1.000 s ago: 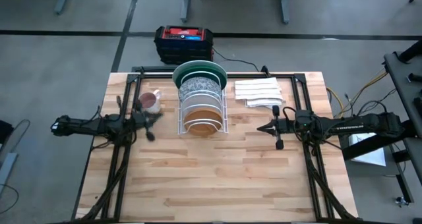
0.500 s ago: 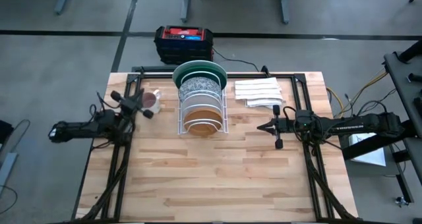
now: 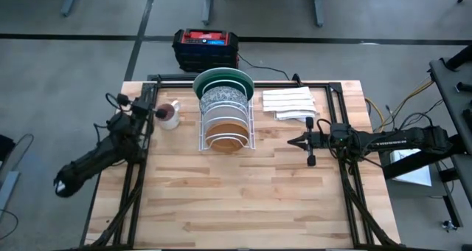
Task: Sort dishes
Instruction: Return to Home Position
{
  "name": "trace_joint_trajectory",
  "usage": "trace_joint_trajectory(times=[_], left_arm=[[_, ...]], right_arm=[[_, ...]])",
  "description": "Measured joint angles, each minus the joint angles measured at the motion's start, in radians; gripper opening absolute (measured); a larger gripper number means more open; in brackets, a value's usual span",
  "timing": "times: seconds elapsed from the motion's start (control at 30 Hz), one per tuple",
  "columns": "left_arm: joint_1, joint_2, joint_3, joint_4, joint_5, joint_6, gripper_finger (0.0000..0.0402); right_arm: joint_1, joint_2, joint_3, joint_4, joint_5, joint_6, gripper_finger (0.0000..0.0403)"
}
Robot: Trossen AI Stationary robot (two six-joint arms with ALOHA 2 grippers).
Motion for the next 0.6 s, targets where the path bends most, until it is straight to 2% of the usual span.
trace_joint_trajectory(times=[0.3,0.43,0.53,0.6], left_arm=[[0.405,0.175,0.000,0.092,0.458,-0.102,0.0000],[0.520,0.285,0.000,0.182,0.487,-0.158,0.0000],[0.556,0.364,0.000,0.245,0.543,-0.159,0.0000],[0.556,0.406,0.000,0.267,0.509,-0.162,0.0000]], right_arm=[[0.000,0.000,0.000,-0.001,0.000,-0.028,0.0000],[0.000,0.001,0.000,-0.011,0.000,-0.020,0.0000],[0.000,0.001,0.000,-0.012,0.000,-0.020,0.0000],[0.000,0.001,0.000,-0.012,0.000,-0.021,0.0000]])
